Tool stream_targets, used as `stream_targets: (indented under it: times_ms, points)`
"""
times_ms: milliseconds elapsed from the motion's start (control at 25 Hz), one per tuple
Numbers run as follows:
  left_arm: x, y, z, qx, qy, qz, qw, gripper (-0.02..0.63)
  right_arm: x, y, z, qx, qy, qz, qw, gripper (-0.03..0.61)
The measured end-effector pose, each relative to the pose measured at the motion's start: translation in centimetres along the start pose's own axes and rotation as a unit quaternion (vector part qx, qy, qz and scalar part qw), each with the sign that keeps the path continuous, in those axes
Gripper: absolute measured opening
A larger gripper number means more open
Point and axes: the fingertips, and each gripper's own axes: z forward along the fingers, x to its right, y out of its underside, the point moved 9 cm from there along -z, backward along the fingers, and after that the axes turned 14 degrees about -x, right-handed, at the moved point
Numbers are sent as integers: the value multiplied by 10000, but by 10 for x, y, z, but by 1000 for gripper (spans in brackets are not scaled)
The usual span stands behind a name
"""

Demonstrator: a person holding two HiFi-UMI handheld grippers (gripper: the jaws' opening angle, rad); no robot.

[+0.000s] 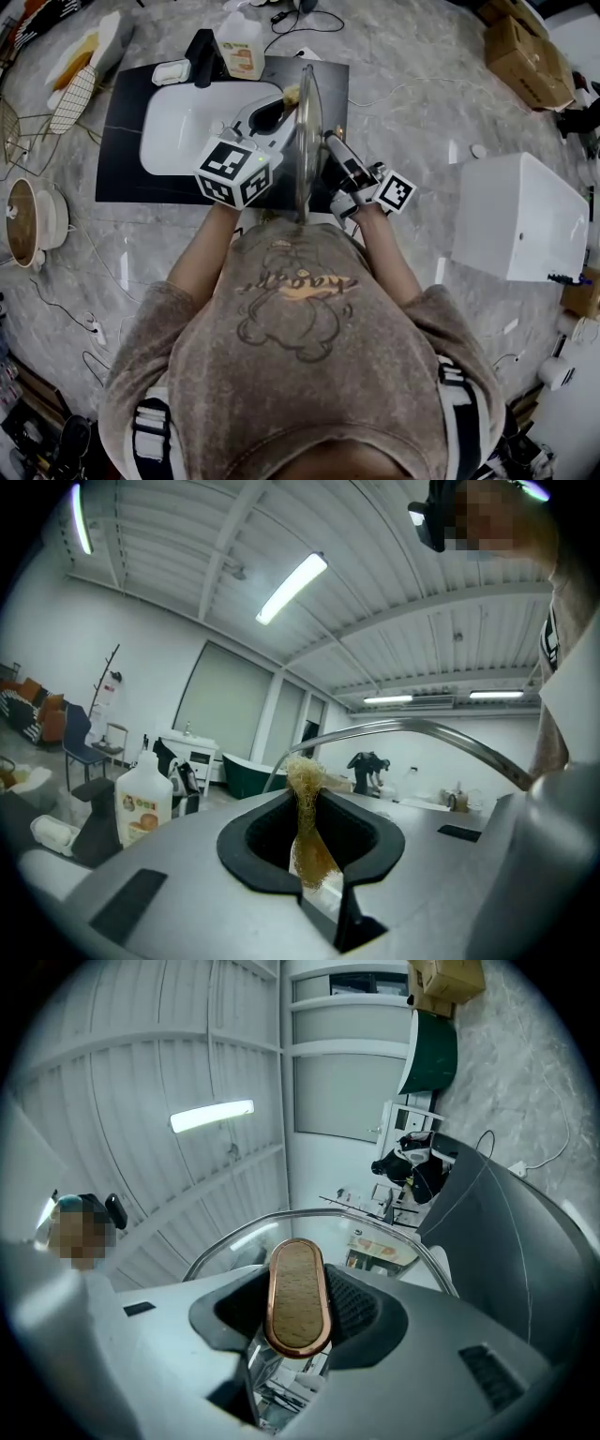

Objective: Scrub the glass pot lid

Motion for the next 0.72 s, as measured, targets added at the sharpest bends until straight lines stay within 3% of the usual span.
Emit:
stream_targets:
  times_ms: [720]
  points:
    - [-34, 15, 27, -231, -358, 249, 9988, 67, -16, 19, 21, -314, -511, 157, 9981, 178]
